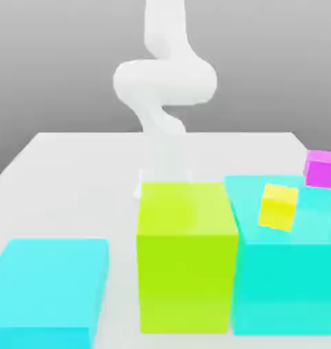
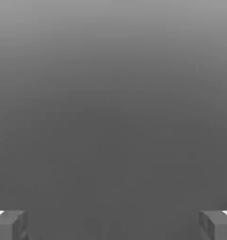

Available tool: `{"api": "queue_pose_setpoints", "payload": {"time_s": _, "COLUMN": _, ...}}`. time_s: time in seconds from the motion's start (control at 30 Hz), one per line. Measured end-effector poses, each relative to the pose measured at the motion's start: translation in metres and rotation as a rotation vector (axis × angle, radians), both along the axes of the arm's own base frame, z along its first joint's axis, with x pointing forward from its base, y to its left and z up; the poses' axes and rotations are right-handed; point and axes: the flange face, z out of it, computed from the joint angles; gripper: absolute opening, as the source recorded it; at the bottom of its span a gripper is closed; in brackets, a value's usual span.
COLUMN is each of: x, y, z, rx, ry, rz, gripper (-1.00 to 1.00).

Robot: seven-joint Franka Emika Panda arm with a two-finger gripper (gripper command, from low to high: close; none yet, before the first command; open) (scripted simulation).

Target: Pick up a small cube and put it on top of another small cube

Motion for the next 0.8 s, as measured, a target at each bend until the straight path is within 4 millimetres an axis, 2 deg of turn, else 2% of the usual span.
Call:
{"api": "queue_pose_setpoints", "payload": {"time_s": 0.2, "x": 0.070, "y": -0.043, "z": -0.057, "rx": -0.019, "ry": 0.134, "rz": -0.033, "gripper": 0.00}}
{"api": "queue_pose_setpoints", "payload": {"time_s": 0.43, "x": 0.133, "y": -0.103, "z": -0.141, "rx": -0.024, "ry": 0.287, "rz": -0.066, "gripper": 0.00}}
{"api": "queue_pose_setpoints", "payload": {"time_s": 0.6, "x": 0.162, "y": -0.154, "z": -0.212, "rx": -0.016, "ry": 0.396, "rz": -0.093, "gripper": 0.00}}
{"api": "queue_pose_setpoints", "payload": {"time_s": 0.8, "x": 0.180, "y": -0.210, "z": -0.308, "rx": 0.004, "ry": 0.525, "rz": -0.110, "gripper": 0.00}}
